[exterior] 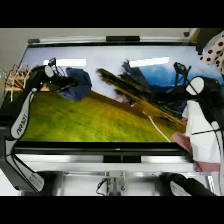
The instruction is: Fold the shirts.
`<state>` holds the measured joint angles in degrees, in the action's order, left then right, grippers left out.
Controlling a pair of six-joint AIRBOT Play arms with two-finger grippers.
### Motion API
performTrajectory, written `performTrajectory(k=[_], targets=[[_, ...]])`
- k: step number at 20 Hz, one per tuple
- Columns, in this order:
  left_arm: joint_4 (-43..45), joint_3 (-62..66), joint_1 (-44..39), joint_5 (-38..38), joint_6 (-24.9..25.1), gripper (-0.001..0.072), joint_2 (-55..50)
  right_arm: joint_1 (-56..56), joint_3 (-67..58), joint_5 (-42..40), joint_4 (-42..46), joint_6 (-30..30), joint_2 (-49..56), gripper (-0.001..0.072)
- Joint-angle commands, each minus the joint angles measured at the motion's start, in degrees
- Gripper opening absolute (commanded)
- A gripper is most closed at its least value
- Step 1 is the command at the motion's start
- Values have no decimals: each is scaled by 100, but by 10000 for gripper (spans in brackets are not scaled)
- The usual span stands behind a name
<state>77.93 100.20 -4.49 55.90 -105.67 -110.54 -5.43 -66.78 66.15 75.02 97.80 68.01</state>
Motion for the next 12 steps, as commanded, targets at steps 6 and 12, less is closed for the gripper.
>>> performTrajectory(k=[6,12], targets=[[-706,708,20,-35,621,34,782,4,-2,-79,-424,-66,9,686],[-684,1156,-761,356,916,34,3563,9,-686,2273,105,-1001,-778,685]])
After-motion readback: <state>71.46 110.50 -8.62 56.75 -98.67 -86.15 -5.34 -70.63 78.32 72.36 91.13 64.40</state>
